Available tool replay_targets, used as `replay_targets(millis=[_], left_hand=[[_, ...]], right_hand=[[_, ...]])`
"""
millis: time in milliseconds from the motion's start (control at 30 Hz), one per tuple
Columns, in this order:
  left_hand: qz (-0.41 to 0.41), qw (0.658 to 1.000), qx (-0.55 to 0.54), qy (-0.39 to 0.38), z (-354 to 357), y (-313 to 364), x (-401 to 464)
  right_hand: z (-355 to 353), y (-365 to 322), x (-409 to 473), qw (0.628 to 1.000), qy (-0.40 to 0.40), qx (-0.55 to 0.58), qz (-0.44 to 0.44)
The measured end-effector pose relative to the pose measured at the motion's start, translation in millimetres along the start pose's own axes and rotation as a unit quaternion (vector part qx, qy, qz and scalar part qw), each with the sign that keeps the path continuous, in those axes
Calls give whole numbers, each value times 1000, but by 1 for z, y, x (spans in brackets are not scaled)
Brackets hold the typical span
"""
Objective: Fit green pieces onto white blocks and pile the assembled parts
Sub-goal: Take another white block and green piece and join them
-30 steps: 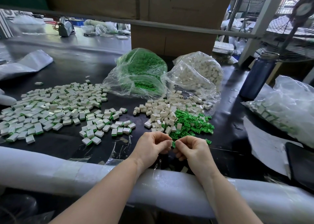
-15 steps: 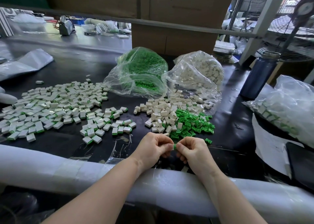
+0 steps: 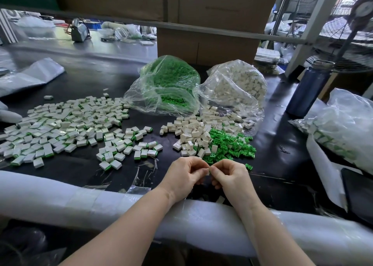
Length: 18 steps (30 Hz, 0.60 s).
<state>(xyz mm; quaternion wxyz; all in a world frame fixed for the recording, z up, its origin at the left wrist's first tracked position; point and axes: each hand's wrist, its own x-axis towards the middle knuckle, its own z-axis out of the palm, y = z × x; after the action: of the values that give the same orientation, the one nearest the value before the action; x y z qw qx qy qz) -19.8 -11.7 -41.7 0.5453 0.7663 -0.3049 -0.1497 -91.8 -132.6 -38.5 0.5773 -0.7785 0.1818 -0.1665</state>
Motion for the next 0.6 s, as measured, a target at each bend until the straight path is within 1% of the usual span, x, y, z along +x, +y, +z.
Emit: replay_targets(millis=[67,200,300,433,600], left_hand=[[5,1000,2,2,1,0,0],[19,999,50,-5,1,-2,-1],[29,997,64,21,1,-3,0],[14,999,30,22,-1,-3,2],[3,1000,12,7,-3,-2,2]], right_hand=[[-1,0,-1,1000,3,24,0],[-3,1,0,999,2,52,6],[-3,1,0,997,2,74,4],[-4,1,-1,996,-3,91,-1],[-1,2,1,999,7,50,4]])
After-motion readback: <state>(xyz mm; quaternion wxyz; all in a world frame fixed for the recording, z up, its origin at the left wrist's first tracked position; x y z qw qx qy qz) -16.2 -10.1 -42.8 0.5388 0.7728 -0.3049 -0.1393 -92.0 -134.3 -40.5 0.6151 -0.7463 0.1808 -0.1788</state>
